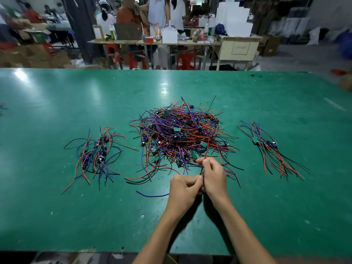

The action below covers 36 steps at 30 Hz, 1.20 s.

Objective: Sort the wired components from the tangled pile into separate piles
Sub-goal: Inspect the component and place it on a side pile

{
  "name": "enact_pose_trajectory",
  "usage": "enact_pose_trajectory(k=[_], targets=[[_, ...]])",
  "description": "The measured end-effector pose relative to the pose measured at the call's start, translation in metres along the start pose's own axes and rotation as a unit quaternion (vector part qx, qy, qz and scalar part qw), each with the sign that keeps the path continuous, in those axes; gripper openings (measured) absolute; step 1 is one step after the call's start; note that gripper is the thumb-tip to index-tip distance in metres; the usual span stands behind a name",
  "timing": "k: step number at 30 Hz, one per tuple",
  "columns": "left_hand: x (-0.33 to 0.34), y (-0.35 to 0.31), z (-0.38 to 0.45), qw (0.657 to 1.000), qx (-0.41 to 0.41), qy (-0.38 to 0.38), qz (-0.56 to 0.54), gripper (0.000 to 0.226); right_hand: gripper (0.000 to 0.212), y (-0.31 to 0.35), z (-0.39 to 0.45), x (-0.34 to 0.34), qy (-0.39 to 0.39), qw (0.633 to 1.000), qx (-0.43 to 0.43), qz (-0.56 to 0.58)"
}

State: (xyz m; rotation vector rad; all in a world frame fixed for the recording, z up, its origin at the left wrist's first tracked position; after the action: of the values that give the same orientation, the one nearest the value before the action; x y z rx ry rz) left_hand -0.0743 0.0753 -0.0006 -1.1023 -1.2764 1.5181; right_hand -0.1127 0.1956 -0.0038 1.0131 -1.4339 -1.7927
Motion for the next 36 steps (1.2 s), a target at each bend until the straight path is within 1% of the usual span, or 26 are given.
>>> enact_pose_trajectory(k=[2,4,5,7,9,10,11,12,15,17,18,20,22,25,28,30,33,34,36], targets=[[0.002,0.003,-0.001,0.999,-0.031,0.005,-0.020,0.032,0.032,0.008,0.014,-0.002,-0.022,1.000,0.002,-0.009],[0.003,0.006,0.000,0.998,-0.058,0.001,-0.040,0.026,0.031,0.015,0.025,-0.003,-0.038,0.999,0.017,0.001],[0.003,0.006,-0.001,0.997,-0.066,-0.002,-0.047,0.026,0.030,0.016,0.030,-0.003,-0.040,0.998,0.044,0.023],[0.002,0.005,-0.001,0.995,-0.073,-0.003,-0.061,0.026,0.026,0.013,0.033,-0.002,-0.033,0.988,0.129,0.079],[0.001,0.004,-0.002,0.995,-0.075,0.003,-0.069,0.026,0.024,0.007,0.030,-0.001,-0.026,0.963,0.223,0.147],[0.000,0.003,-0.004,0.995,-0.075,0.006,-0.070,0.027,0.024,0.004,0.028,-0.002,-0.024,0.953,0.247,0.172],[0.000,0.003,-0.004,0.994,-0.078,0.007,-0.073,0.026,0.025,0.004,0.027,-0.004,-0.017,0.952,0.244,0.182],[-0.001,0.004,-0.005,0.993,-0.084,0.005,-0.082,0.025,0.027,0.004,0.024,-0.007,-0.001,0.959,0.220,0.177],[-0.003,0.003,-0.005,0.989,-0.098,0.006,-0.108,0.022,0.029,0.008,0.007,-0.014,0.067,0.985,0.089,0.130],[-0.002,0.002,-0.004,0.991,-0.090,0.023,-0.093,0.025,0.023,0.008,-0.008,-0.015,0.119,0.989,-0.007,0.084],[0.000,0.001,-0.003,0.991,-0.090,0.033,-0.089,0.025,0.019,0.006,-0.012,-0.015,0.129,0.989,-0.032,0.071],[-0.001,0.000,-0.002,0.984,-0.126,0.047,-0.119,0.023,0.019,0.002,-0.010,-0.019,0.099,0.991,-0.026,0.092],[-0.006,0.000,0.001,0.973,-0.160,0.053,-0.157,0.024,0.021,-0.001,-0.003,-0.024,0.054,0.991,0.008,0.125],[-0.015,0.002,0.002,0.972,-0.168,0.060,-0.154,0.023,0.020,-0.006,0.003,-0.028,0.009,0.987,0.038,0.154],[-0.010,0.003,-0.002,0.977,-0.153,0.073,-0.127,0.014,0.019,-0.010,0.004,-0.032,-0.017,0.985,0.038,0.166],[-0.007,0.002,-0.003,0.981,-0.139,0.062,-0.117,0.012,0.019,-0.008,0.001,-0.030,0.015,0.985,0.038,0.170],[-0.012,0.003,-0.001,0.982,-0.132,0.027,-0.132,0.010,0.018,0.000,-0.009,-0.022,0.123,0.980,0.019,0.156],[-0.014,0.003,-0.001,0.982,-0.131,0.019,-0.135,0.010,0.021,0.002,-0.012,-0.021,0.145,0.979,0.005,0.145],[-0.016,0.002,-0.002,0.983,-0.129,0.013,-0.133,0.011,0.029,0.003,-0.013,-0.022,0.150,0.981,-0.014,0.126]])
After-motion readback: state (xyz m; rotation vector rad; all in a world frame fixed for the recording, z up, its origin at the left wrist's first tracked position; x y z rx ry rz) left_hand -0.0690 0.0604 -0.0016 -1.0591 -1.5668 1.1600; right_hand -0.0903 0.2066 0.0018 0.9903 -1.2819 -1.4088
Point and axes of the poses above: each hand's wrist, its own z-axis towards the middle knuckle, its own x-axis out of the palm, y = z × x, the point moved 7 cm from there along z, towards the middle knuckle, and after that the axes turned 15 degrees about -y, right-handed, at the moved point
